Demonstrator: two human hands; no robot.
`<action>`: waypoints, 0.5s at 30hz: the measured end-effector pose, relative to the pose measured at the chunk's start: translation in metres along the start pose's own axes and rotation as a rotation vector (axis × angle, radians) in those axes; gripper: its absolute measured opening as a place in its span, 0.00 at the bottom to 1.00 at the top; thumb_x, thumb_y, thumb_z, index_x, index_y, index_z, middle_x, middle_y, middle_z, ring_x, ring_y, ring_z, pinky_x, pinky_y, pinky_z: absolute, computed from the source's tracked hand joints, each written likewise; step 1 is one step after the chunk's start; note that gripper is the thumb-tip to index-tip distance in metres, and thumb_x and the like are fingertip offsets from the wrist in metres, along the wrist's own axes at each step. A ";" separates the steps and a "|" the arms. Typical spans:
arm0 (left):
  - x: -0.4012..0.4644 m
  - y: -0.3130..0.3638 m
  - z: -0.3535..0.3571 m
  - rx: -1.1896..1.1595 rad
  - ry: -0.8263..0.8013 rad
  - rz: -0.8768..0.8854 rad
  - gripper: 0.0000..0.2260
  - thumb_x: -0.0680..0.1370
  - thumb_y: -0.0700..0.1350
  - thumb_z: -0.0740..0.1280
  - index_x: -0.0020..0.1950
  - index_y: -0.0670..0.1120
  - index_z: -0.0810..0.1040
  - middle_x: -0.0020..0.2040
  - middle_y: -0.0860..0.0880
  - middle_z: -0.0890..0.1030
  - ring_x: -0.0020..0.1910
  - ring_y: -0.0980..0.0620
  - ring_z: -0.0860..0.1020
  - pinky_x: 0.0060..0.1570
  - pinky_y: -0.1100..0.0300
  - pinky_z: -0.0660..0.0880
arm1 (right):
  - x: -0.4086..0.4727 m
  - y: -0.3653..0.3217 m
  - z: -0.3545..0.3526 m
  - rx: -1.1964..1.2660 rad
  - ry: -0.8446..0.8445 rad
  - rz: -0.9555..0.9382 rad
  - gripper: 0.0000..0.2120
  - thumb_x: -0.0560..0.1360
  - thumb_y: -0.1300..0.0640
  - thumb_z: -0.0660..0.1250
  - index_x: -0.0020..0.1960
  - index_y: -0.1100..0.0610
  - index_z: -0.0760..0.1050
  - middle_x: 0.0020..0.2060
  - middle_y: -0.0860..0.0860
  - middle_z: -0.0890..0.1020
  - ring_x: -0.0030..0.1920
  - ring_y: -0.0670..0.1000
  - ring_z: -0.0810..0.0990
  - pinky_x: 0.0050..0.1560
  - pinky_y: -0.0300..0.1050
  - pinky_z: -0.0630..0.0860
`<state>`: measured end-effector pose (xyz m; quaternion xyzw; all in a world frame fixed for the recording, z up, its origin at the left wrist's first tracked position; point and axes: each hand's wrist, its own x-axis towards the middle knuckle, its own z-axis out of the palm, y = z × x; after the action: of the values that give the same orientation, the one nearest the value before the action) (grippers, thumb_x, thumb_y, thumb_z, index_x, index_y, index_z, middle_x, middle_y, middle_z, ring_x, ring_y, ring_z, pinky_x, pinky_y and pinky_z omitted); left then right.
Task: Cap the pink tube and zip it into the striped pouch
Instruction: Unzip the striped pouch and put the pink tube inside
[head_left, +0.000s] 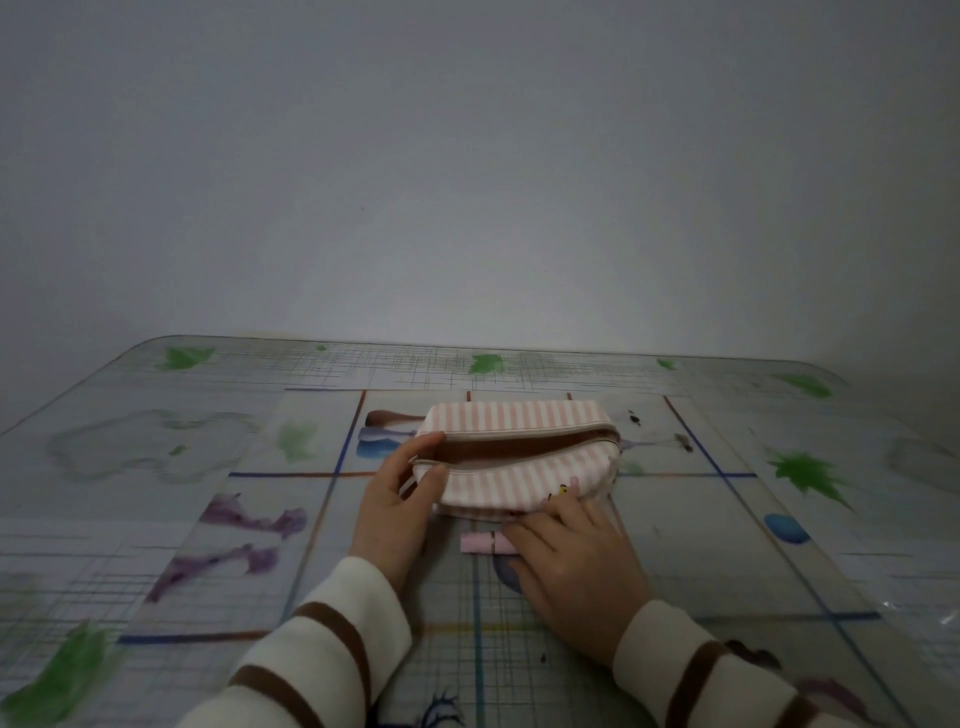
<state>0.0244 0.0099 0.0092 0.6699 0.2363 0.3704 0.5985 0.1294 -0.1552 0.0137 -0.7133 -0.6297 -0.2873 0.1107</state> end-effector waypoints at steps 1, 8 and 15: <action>0.000 0.000 0.000 0.000 -0.003 0.001 0.15 0.77 0.40 0.64 0.57 0.59 0.76 0.61 0.49 0.77 0.55 0.59 0.76 0.41 0.77 0.73 | 0.000 0.000 0.000 0.002 -0.011 0.010 0.10 0.72 0.51 0.62 0.45 0.52 0.81 0.39 0.48 0.84 0.40 0.53 0.80 0.44 0.49 0.78; 0.000 0.000 0.000 -0.024 -0.007 -0.005 0.16 0.77 0.41 0.64 0.55 0.63 0.76 0.59 0.51 0.78 0.50 0.64 0.78 0.40 0.76 0.74 | -0.004 0.002 -0.001 0.013 -0.116 0.104 0.14 0.71 0.47 0.61 0.47 0.53 0.82 0.40 0.50 0.84 0.45 0.56 0.81 0.54 0.54 0.78; 0.001 -0.002 -0.001 -0.005 -0.015 -0.015 0.15 0.77 0.42 0.64 0.55 0.64 0.75 0.59 0.52 0.78 0.51 0.61 0.78 0.39 0.75 0.75 | -0.003 0.002 -0.005 0.067 -0.046 0.057 0.10 0.70 0.55 0.62 0.43 0.55 0.81 0.35 0.50 0.82 0.36 0.53 0.79 0.36 0.41 0.75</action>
<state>0.0246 0.0111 0.0072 0.6695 0.2357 0.3614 0.6047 0.1294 -0.1610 0.0165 -0.7332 -0.6207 -0.2465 0.1281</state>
